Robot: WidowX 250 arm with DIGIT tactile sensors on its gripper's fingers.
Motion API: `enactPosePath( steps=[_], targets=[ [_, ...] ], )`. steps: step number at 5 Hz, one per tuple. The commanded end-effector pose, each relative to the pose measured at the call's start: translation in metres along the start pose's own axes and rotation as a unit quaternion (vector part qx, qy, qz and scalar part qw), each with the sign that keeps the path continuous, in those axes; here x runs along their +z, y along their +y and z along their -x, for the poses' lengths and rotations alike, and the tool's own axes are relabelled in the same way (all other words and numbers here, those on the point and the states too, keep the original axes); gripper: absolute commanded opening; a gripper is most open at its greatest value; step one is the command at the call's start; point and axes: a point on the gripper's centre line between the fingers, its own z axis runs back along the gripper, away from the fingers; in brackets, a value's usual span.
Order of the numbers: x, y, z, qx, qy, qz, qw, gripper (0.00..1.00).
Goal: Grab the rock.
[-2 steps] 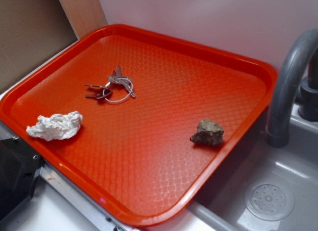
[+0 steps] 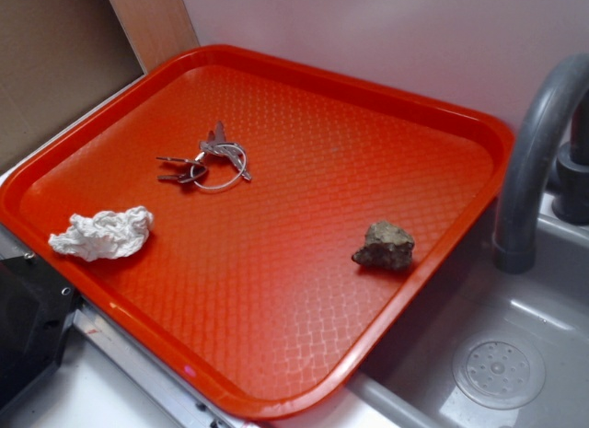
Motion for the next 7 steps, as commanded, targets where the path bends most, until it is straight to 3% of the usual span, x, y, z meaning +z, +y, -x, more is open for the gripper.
enactPosePath(
  steps=[1, 2, 3, 4, 5, 6, 7],
  targets=[
    [-0.017, -0.012, -0.036, -0.236, -0.067, 0.004, 0.969, 1.0],
    [-0.039, -0.031, -0.061, -0.353, -0.119, 0.025, 0.928, 1.0],
    [-0.069, -0.068, -0.08, -0.463, -0.145, 0.051, 0.873, 1.0],
    [-0.092, -0.099, -0.084, -0.567, -0.124, 0.078, 0.81, 1.0],
    [-0.114, -0.126, -0.079, -0.665, -0.077, 0.097, 0.737, 1.0],
    [-0.136, -0.144, -0.083, -0.68, -0.048, 0.105, 0.724, 1.0],
    [-0.156, -0.156, -0.087, -0.687, -0.018, 0.087, 0.721, 1.0]
  ],
)
